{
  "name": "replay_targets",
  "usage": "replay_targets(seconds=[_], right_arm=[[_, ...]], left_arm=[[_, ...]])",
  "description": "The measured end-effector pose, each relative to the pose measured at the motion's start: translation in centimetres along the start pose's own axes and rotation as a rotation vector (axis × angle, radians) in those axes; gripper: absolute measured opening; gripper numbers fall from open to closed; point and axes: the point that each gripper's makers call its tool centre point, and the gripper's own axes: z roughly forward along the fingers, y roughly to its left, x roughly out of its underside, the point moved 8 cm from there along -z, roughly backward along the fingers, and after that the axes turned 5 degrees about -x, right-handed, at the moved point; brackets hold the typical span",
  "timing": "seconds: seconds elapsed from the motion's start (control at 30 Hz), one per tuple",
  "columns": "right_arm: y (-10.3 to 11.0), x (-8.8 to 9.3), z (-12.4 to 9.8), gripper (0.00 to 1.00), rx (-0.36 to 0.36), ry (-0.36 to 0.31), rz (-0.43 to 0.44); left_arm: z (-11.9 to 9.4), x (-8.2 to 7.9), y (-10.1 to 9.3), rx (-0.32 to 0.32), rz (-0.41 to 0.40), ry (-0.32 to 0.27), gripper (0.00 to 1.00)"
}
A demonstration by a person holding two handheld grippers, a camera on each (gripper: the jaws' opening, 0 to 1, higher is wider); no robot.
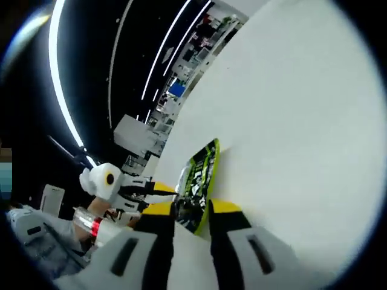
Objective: Arrange the skincare products in the storage area until every visible bottle or jar stands upright without overlapping.
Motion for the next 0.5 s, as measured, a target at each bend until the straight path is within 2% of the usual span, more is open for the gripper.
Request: replay_targets(seconds=[0.33, 0.5], right_arm=[[-0.4, -0.2, 1.5, 0.15, -0.003, -0.011, 0.013], [-0.4, -0.4, 2.4, 0.12, 0.008, -0.01, 0.016]], left_arm=[[0.2, 0.0, 0.1, 0.018, 0.032, -0.003, 0.16], [0.7, 0.2, 1.0, 0.031, 0.047, -0.006, 0.13]])
